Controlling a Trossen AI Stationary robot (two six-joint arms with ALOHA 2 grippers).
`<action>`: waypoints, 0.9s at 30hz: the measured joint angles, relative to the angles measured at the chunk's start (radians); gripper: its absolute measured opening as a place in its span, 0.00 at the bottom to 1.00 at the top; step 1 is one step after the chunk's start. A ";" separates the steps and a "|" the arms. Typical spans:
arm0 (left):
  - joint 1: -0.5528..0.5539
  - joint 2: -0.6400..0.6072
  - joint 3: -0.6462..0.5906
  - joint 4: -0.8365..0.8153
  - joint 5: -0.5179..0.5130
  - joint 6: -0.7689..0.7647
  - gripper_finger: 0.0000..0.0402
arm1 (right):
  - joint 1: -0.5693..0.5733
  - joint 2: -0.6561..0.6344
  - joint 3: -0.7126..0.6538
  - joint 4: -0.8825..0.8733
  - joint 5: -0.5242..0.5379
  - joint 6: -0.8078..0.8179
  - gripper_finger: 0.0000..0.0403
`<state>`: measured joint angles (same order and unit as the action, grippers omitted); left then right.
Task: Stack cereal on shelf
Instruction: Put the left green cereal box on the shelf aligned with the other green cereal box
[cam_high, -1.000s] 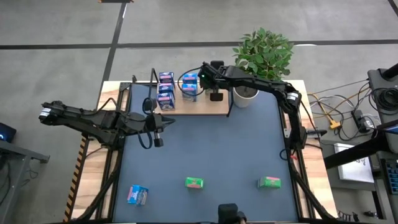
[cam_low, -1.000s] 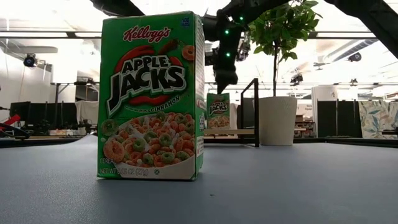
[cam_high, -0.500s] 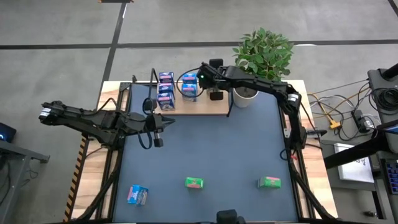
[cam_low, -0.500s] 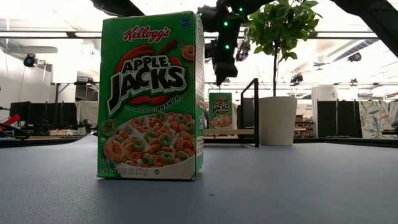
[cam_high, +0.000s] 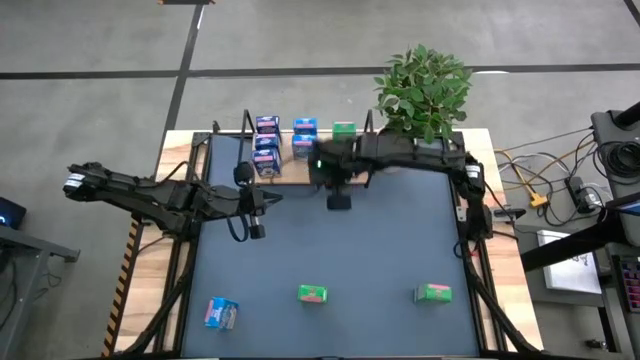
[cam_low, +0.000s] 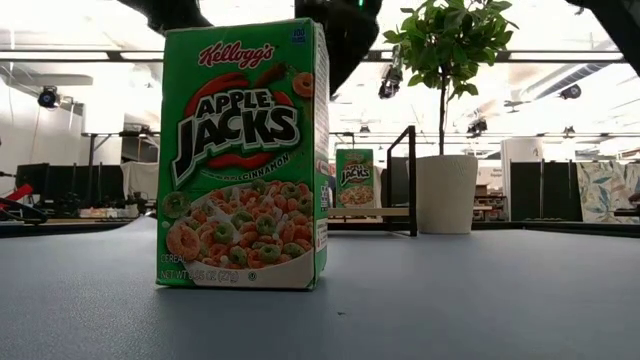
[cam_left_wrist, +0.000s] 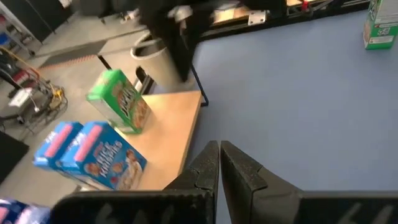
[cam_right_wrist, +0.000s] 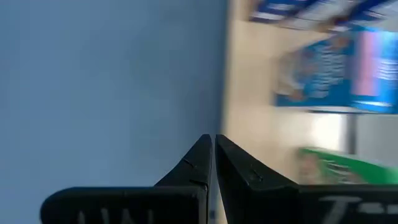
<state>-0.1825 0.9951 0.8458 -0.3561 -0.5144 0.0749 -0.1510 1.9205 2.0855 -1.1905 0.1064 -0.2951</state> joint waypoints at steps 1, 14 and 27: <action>0.000 -0.001 -0.009 0.001 0.001 -0.013 0.00 | 0.027 -0.002 -0.006 -0.008 -0.002 0.026 0.03; -0.067 -0.015 -0.071 0.039 0.002 -0.087 0.00 | 0.406 -0.008 -0.043 0.065 0.024 0.355 0.03; -0.102 -0.015 -0.077 0.078 0.001 -0.037 0.00 | 0.530 -0.005 -0.079 0.284 0.018 0.484 0.31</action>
<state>-0.2848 0.9798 0.7689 -0.2783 -0.5137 0.0380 0.3788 1.9159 2.0062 -0.9065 0.1246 0.1894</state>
